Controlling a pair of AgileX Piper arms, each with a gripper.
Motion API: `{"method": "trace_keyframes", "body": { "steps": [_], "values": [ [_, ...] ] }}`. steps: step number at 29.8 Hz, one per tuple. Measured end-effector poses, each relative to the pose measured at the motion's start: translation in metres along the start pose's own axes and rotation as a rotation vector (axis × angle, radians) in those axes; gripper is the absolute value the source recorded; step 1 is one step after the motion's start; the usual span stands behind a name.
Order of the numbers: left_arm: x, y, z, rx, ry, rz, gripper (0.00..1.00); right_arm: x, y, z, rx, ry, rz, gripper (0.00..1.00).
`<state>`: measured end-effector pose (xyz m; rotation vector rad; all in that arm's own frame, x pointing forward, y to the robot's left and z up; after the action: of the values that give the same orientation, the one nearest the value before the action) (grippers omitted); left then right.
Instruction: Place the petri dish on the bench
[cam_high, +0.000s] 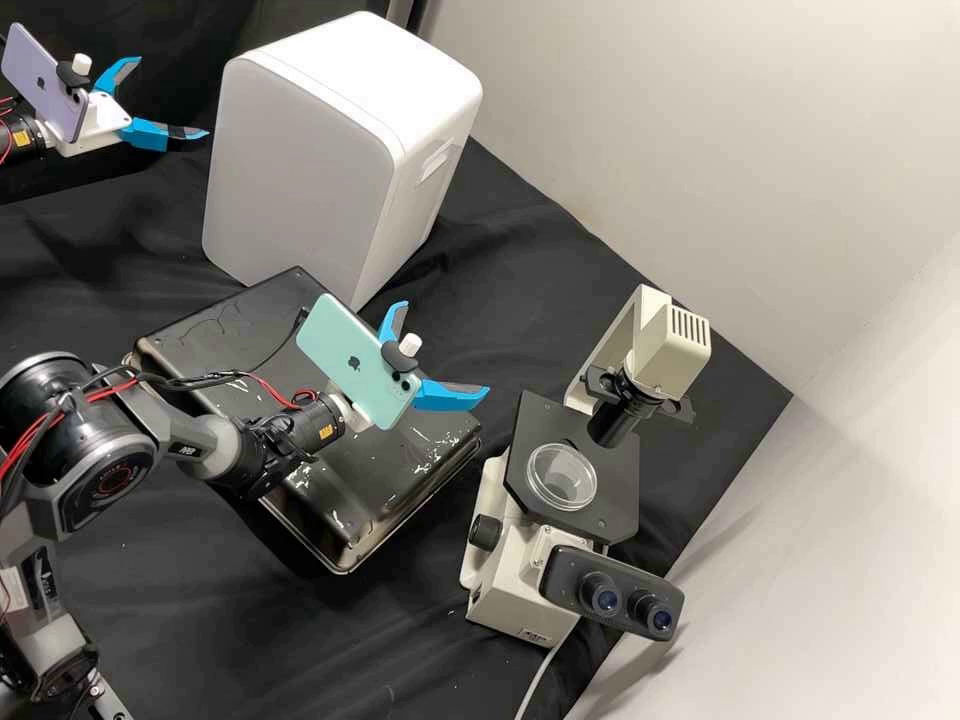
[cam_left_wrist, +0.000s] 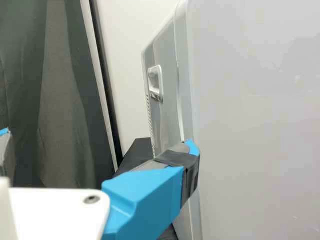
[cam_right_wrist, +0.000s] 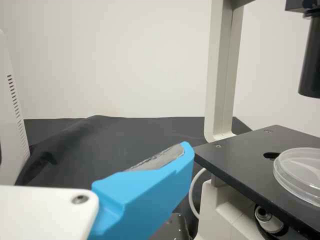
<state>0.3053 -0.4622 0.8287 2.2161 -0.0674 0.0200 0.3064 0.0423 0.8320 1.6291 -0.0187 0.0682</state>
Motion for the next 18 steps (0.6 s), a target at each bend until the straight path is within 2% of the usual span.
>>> {"method": "trace_keyframes", "body": {
  "steps": [12,18],
  "values": [
    [0.000,0.0000,0.000,0.000,0.000,0.000,1.00,0.000,0.000,0.000,0.000,0.000,0.000,1.00],
    [-0.005,-0.0004,0.012,-0.004,-0.039,-0.004,1.00,0.000,0.000,0.000,0.000,0.000,0.000,1.00]
  ]
}}
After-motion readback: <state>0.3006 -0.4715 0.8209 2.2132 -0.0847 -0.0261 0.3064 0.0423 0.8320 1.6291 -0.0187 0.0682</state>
